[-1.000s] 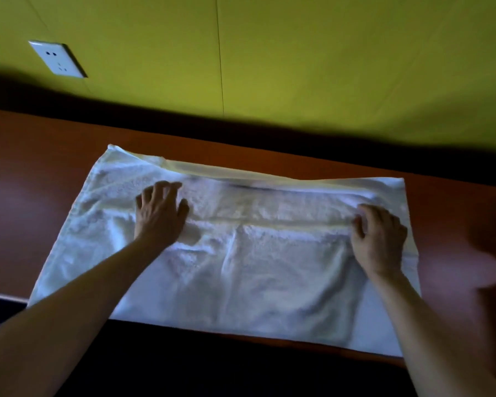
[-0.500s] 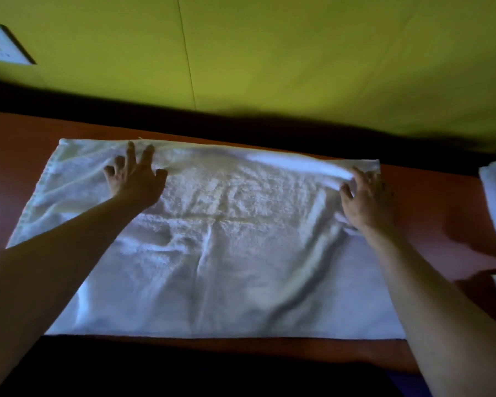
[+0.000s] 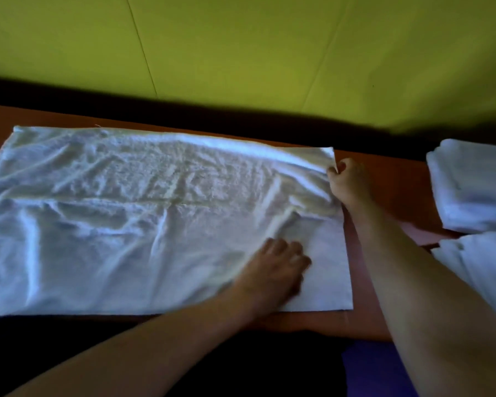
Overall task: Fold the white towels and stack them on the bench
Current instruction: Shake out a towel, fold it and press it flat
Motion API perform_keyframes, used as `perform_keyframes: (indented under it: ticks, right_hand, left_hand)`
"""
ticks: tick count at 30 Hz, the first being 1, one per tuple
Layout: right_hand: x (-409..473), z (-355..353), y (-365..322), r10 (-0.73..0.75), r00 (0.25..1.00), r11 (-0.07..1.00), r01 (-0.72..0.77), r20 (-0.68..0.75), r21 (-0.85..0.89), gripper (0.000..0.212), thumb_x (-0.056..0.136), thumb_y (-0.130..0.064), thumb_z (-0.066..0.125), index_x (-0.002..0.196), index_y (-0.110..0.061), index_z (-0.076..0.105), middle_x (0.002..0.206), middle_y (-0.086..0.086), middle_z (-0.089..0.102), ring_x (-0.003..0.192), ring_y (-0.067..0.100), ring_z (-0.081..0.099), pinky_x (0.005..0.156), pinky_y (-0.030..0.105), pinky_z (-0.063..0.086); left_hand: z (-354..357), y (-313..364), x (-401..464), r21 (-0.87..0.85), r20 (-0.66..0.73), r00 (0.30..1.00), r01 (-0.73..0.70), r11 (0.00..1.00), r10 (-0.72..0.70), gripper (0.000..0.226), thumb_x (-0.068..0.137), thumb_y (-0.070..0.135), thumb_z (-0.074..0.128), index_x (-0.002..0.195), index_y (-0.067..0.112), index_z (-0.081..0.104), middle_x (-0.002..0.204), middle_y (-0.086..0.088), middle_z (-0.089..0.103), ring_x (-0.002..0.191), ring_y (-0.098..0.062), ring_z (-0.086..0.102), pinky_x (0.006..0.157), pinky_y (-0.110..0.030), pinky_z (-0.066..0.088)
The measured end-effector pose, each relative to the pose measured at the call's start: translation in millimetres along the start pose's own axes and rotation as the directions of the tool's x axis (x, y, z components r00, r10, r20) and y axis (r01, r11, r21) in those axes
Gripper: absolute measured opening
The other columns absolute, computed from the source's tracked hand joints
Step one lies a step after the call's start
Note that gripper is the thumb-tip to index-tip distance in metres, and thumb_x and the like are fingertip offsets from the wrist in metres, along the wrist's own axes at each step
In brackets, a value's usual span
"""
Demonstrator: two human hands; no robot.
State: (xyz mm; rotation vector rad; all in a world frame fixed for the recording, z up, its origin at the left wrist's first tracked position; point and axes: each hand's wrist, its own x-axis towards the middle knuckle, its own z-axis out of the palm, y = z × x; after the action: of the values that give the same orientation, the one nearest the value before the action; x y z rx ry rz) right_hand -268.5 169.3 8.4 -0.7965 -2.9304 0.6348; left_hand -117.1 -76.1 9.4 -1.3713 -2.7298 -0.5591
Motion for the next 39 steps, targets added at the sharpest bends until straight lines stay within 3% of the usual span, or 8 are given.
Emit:
perform_keyframes:
  ticks: [5, 11, 16, 19, 25, 29, 33, 39]
  right_hand:
    - [16.5, 5.1, -9.9, 0.121, 0.984, 0.971, -0.144, 0.129, 0.193, 0.053, 0.085, -0.044, 0.072, 0.125, -0.011, 0.059, 0.128, 0.015, 0.061, 0.111, 0.032, 0.062, 0.084, 0.034, 0.047]
    - [18.1, 2.0, -12.4, 0.153, 0.984, 0.889, -0.178, 0.094, 0.421, 0.042, 0.088, -0.02, 0.069, 0.127, -0.007, 0.058, 0.116, 0.013, 0.064, 0.101, 0.028, 0.063, 0.074, 0.03, 0.041]
    - [18.3, -27.5, -0.2, 0.166, 0.984, 0.836, -0.175, 0.063, 0.52, 0.005, 0.083, -0.016, 0.07, 0.085, -0.012, 0.067, 0.069, 0.001, 0.059, 0.052, 0.003, 0.053, 0.058, 0.025, 0.043]
    - [11.1, -52.7, 4.4, 0.222, 0.975, 0.794, -0.181, 0.0, 0.581, 0.021, 0.082, -0.026, 0.07, 0.069, -0.011, 0.064, 0.073, 0.006, 0.061, 0.062, 0.01, 0.057, 0.063, 0.032, 0.044]
    - [-10.6, -99.4, -28.0, 0.208, 0.978, 0.757, -0.181, 0.032, 0.628, 0.037, 0.094, -0.027, 0.062, 0.114, 0.003, 0.068, 0.105, 0.01, 0.065, 0.092, 0.014, 0.057, 0.058, 0.02, 0.041]
    - [-34.4, -113.4, -85.2, 0.178, 0.983, 0.671, -0.157, 0.048, 0.725, 0.043, 0.094, -0.03, 0.064, 0.127, -0.003, 0.062, 0.123, 0.004, 0.063, 0.107, 0.019, 0.063, 0.083, 0.028, 0.047]
    - [-56.4, -108.5, -155.3, 0.153, 0.982, 0.588, -0.183, 0.114, 0.788, 0.033, 0.071, -0.047, 0.068, 0.084, -0.016, 0.065, 0.113, 0.007, 0.07, 0.099, 0.022, 0.07, 0.083, 0.037, 0.057]
    - [-102.9, -73.1, -273.3, 0.027, 0.991, 0.743, 0.07, -0.133, 0.665, 0.041, 0.09, -0.041, 0.058, 0.09, -0.004, 0.076, 0.078, 0.011, 0.063, 0.077, 0.027, 0.068, 0.072, 0.043, 0.054]
  left_hand:
    - [39.1, 58.7, 7.8, -0.022, 0.144, 0.989, -0.027, 0.999, 0.03, 0.041, 0.083, 0.05, 0.065, 0.111, 0.021, 0.055, 0.107, -0.004, 0.049, 0.087, -0.024, 0.049, 0.07, -0.038, 0.043]
    - [36.5, 66.1, 9.6, -0.03, 0.161, 0.987, 0.027, 0.999, -0.022, 0.029, 0.089, 0.024, 0.037, 0.103, 0.015, 0.06, 0.087, -0.004, 0.055, 0.064, -0.02, 0.053, 0.05, -0.031, 0.042]
    - [3.9, 84.4, 15.4, -0.285, 0.151, 0.95, 0.307, 0.908, -0.274, 0.026, 0.083, 0.009, 0.048, 0.108, 0.01, 0.054, 0.097, -0.012, 0.057, 0.072, -0.038, 0.063, 0.053, -0.039, 0.043]
    - [-31.3, 100.7, 8.7, -0.495, 0.177, 0.898, 0.434, 0.753, -0.402, 0.021, 0.087, 0.012, 0.052, 0.105, 0.017, 0.042, 0.103, -0.01, 0.058, 0.089, -0.041, 0.06, 0.07, -0.043, 0.043]
    - [-85.3, 100.7, -18.6, -0.686, -0.025, 0.802, 0.421, 0.594, -0.597, 0.022, 0.092, 0.03, 0.051, 0.082, 0.025, 0.032, 0.059, 0.004, 0.044, 0.06, -0.03, 0.049, 0.054, -0.037, 0.039]
    - [-110.0, 79.4, -50.5, -0.716, -0.137, 0.713, 0.408, 0.566, -0.688, 0.03, 0.094, 0.029, 0.055, 0.076, 0.017, 0.035, 0.055, -0.001, 0.04, 0.053, -0.018, 0.041, 0.051, -0.024, 0.03]
    - [-137.5, 40.6, -94.1, -0.723, -0.239, 0.593, 0.42, 0.549, -0.769, 0.034, 0.092, 0.036, 0.051, 0.064, 0.022, 0.037, 0.06, 0.006, 0.039, 0.056, -0.008, 0.041, 0.059, -0.025, 0.031]
    - [-179.8, -18.8, -168.0, -0.806, -0.143, 0.48, 0.452, 0.383, -0.866, 0.014, 0.091, 0.03, 0.054, 0.081, 0.02, 0.059, 0.064, -0.006, 0.06, 0.063, -0.025, 0.062, 0.054, -0.039, 0.057]
